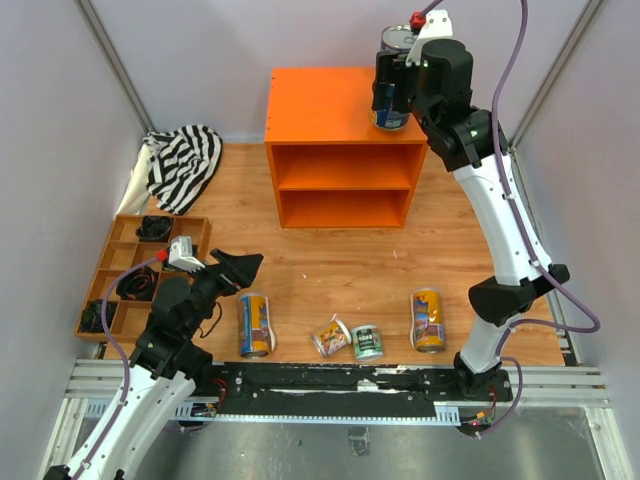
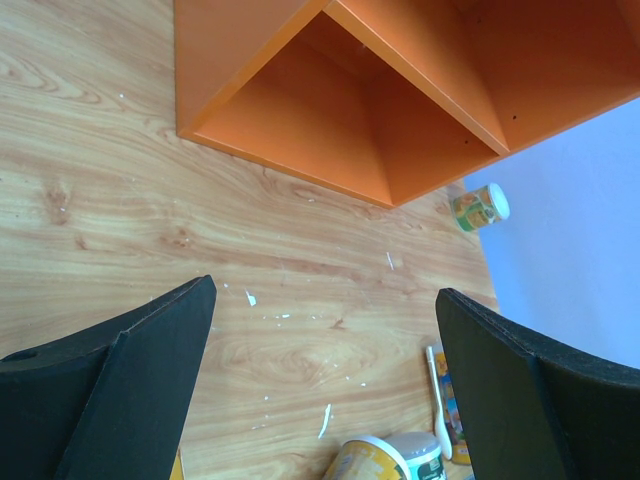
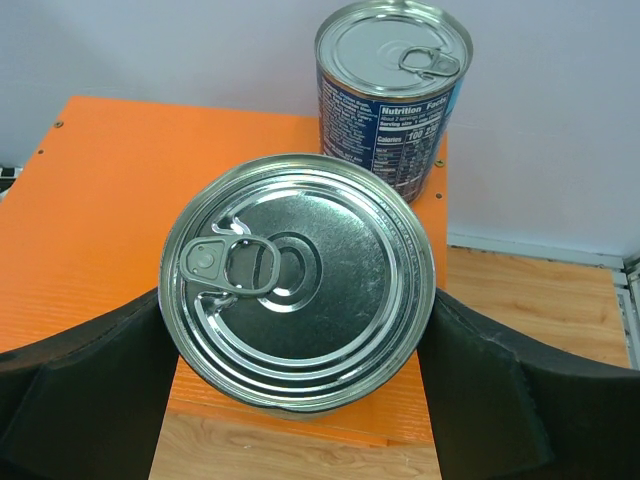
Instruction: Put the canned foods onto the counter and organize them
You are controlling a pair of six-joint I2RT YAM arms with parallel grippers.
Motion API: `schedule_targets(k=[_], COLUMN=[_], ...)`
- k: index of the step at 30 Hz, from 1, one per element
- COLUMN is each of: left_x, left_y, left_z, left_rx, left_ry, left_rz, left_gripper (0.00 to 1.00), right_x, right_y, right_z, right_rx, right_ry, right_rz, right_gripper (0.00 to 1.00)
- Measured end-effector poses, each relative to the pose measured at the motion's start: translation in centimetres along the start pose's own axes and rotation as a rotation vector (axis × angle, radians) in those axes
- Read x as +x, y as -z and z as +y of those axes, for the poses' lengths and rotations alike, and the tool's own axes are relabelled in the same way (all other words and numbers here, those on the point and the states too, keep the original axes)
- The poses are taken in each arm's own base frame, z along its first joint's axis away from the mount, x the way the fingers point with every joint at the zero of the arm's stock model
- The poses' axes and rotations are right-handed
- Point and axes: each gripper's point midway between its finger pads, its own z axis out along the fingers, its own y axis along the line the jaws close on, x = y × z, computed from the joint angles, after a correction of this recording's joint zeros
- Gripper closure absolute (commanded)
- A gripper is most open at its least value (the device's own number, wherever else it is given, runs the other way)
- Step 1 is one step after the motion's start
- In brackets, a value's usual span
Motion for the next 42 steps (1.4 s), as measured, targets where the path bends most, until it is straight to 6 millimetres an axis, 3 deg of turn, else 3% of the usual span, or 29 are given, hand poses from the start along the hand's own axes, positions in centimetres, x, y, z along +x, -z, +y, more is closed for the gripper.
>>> schedule_targets(k=[11,23,31,36,42], left_x=[-0.2,0.4,0.6,0.6,0.7], left_y=[-0.1,-0.6,-0.7,-0.7,-0.8], left_z=[-0.2,0.3,0.3,0.3,0.3], left_rx=[0.008,-0.007,-0.005,-0.006,-0.008], left_ry=[0.001,-0.001,-0.001,-0.001,-0.001], left_rz=[-0.006,0.010,0.018,0.021,0.023], left_gripper=[0.03,0.04,0.04,0.03,0.03], right_x=[1.7,2.0,2.0,1.9,1.9], right_y=[-2.2,-2.9,-3.8,-4.0,-3.9], right_z=[-1.9,-2.7,-3.7,-3.4,-2.9], right_rx=[0.041,0.055,0.068,0.047,0.016], right_ry=[0.042,0.057,0.046,0.042,0.041], right_rz=[0.043,0.048,0.028,0.018,0.017], right_gripper=[0.99,0.98,0.44,0.26,0.14])
